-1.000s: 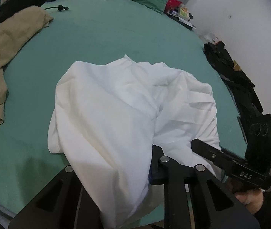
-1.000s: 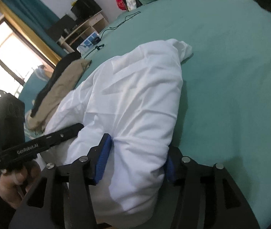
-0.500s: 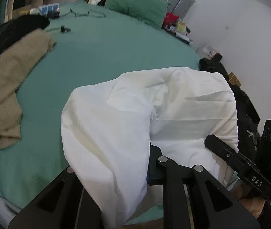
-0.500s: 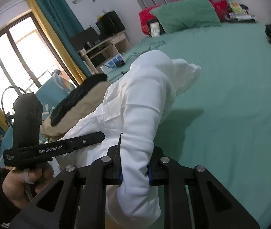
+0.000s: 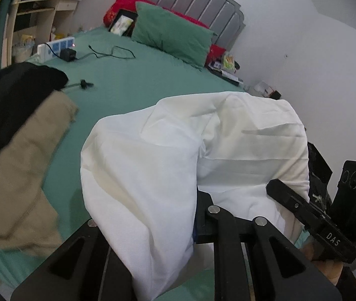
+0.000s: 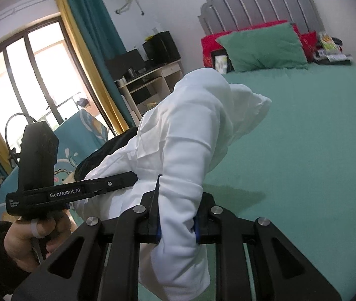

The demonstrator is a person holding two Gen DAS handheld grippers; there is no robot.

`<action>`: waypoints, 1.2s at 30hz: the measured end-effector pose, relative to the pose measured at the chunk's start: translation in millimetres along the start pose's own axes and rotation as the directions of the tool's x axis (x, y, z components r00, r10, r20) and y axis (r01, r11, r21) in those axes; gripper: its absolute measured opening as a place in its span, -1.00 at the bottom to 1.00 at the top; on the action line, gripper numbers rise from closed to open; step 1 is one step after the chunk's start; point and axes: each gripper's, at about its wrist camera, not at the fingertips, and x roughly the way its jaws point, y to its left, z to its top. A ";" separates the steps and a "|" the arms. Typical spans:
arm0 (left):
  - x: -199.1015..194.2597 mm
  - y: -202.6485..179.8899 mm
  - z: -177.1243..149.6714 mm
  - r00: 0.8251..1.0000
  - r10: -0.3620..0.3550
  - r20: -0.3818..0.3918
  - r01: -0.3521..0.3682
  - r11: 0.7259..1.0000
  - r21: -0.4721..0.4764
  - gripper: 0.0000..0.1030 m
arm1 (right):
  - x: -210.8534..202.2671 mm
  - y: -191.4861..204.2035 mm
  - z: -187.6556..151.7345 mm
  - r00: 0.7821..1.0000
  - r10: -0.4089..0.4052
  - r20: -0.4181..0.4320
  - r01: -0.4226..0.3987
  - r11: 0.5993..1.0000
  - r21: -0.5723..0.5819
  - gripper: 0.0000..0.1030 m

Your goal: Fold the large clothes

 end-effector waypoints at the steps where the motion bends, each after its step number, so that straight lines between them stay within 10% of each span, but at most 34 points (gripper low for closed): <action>1: -0.7 7.0 4.8 1.000 0.004 0.004 -0.004 1.000 -0.002 -0.68 | 6.8 5.2 3.0 1.000 0.001 -0.001 -0.001 1.000 -0.013 -0.66; 16: 21.5 97.9 54.9 0.997 0.080 0.008 -0.080 0.997 -0.017 -0.68 | 99.5 29.3 14.3 0.999 0.013 -0.042 -0.013 1.000 0.001 -0.66; 25: 98.9 142.5 33.6 0.972 0.162 -0.173 -0.179 0.980 -0.087 -0.66 | 153.0 -8.5 -22.3 0.978 -0.041 -0.206 0.061 0.994 0.094 -0.65; 36: 102.1 137.1 23.8 0.970 0.197 -0.144 -0.201 0.979 -0.017 -0.35 | 155.9 -37.7 -44.1 0.945 -0.124 -0.304 0.157 0.984 0.085 -0.22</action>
